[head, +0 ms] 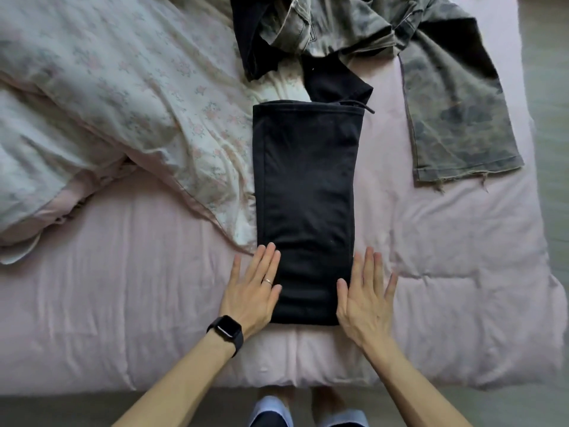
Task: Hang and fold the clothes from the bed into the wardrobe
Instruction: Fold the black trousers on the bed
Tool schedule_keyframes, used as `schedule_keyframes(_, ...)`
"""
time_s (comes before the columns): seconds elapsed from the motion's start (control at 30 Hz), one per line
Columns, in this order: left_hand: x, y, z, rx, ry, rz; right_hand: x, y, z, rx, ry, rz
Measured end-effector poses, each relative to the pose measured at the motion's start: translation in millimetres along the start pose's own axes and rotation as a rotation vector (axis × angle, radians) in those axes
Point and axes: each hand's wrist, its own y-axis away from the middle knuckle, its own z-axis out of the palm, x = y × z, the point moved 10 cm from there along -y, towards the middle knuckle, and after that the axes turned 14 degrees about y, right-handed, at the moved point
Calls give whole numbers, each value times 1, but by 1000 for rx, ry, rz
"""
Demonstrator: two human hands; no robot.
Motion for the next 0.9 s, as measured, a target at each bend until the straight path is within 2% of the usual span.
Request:
schedule_keyframes(0.03, 14, 6, 3, 2, 20, 86, -5, 8, -3, 33, -29, -38)
schedule_keyframes(0.1, 41, 22, 20, -59, 1, 246, -30, 33, -5, 75, -43, -258)
schedule_keyframes(0.13, 48, 27, 32, -111, -22, 265, -43, 48, -2, 61, -33, -382)
schedule_keyframes(0.2, 47, 33, 52, -207, -61, 159, -52, 68, 10, -10, 31, -507)
schedule_keyframes(0.27, 40, 29, 59, -212, -93, 49, -44, 64, 14, -57, 89, -456)
schedule_keyframes(0.33, 40, 25, 61, -196, -107, 6, -38, 54, 9, -30, 125, -418)
schedule_keyframes(0.5, 43, 31, 60, -144, -128, -34, -36, 53, -4, 50, 148, -486)
schedule_keyframes(0.6, 49, 49, 62, -219, -133, -45, -30, 62, -7, -5, 167, -504)
schedule_keyframes(0.73, 64, 78, 38, -227, -168, -12, -14, 89, -27, -49, 218, -477)
schedule_keyframes(0.8, 69, 95, 34, -319, -161, -26, -3, 100, -26, -155, 203, -466)
schedule_keyframes(0.87, 75, 100, 25, -297, -156, -32, 1, 110, -23, -266, 172, -461)
schedule_keyframes(0.9, 76, 102, 23, -274, -161, -43, 0, 112, -25, -261, 167, -463)
